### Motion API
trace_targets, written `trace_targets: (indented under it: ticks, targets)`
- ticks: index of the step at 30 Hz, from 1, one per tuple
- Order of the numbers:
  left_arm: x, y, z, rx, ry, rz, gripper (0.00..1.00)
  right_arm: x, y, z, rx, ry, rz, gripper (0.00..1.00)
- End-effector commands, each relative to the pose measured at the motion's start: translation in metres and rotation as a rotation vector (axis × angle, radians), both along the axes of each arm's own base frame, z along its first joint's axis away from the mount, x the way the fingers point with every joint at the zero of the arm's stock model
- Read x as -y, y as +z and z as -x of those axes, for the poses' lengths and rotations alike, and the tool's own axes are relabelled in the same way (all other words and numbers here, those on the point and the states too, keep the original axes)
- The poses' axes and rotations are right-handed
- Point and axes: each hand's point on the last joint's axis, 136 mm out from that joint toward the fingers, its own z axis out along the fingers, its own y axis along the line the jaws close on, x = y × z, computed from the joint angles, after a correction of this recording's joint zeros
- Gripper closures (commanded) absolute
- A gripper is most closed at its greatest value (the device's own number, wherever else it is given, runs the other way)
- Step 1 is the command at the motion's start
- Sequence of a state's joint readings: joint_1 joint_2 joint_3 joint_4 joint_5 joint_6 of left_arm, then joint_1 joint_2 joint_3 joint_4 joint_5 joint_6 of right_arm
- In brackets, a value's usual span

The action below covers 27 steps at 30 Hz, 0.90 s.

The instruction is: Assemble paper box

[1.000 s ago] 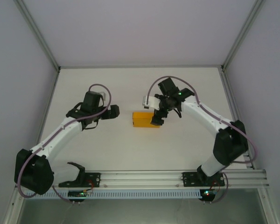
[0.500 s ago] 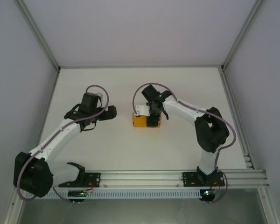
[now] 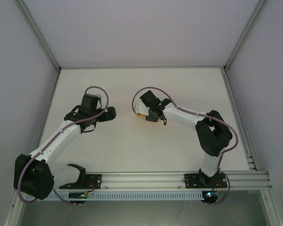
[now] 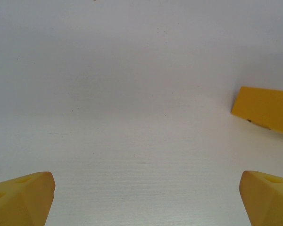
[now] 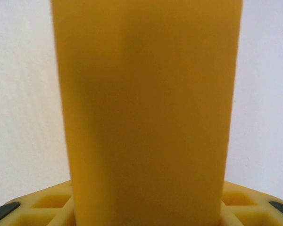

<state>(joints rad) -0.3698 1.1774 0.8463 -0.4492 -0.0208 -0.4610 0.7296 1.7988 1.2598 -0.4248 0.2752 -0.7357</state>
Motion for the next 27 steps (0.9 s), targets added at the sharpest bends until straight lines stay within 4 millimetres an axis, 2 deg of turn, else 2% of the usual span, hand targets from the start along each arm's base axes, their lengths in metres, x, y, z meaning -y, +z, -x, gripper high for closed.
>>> trace_targets:
  ticks: [1,4,6,9,10,12,14,22,25,27]
  targets:
    - [-0.009,0.001,0.006,-0.001,0.026,-0.016,0.00,0.012,0.000,-0.017,0.117,-0.106,0.054,0.49]
    - [-0.012,0.003,0.007,0.005,0.036,-0.023,0.00,0.011,-0.002,-0.018,0.157,-0.117,0.093,0.46]
    - [-0.012,0.004,0.009,0.011,0.036,-0.014,0.00,0.007,-0.005,-0.010,0.153,-0.105,0.127,0.43]
    - [-0.005,0.007,0.011,0.019,0.010,0.031,0.00,0.000,-0.017,0.014,0.106,-0.055,0.151,0.22]
    - [-0.003,0.009,0.012,0.026,0.004,0.040,0.00,-0.003,-0.016,0.017,0.108,-0.040,0.149,0.18]
    - [-0.002,0.011,0.014,0.035,-0.003,0.053,0.00,0.002,-0.025,0.031,0.092,-0.021,0.177,0.12]
    - [-0.003,0.012,0.015,0.040,-0.002,0.053,0.00,0.004,-0.027,0.040,0.079,-0.004,0.188,0.01]
    - [-0.005,0.012,0.019,0.044,-0.008,0.045,0.00,-0.001,-0.028,0.085,-0.039,0.091,0.126,0.01]
    - [-0.009,0.011,0.019,0.049,0.000,0.022,0.00,0.001,-0.015,0.096,-0.059,0.108,0.088,0.01]
    - [-0.013,0.015,0.013,0.072,0.024,0.009,0.00,0.004,-0.002,0.095,-0.038,0.103,0.047,0.01]
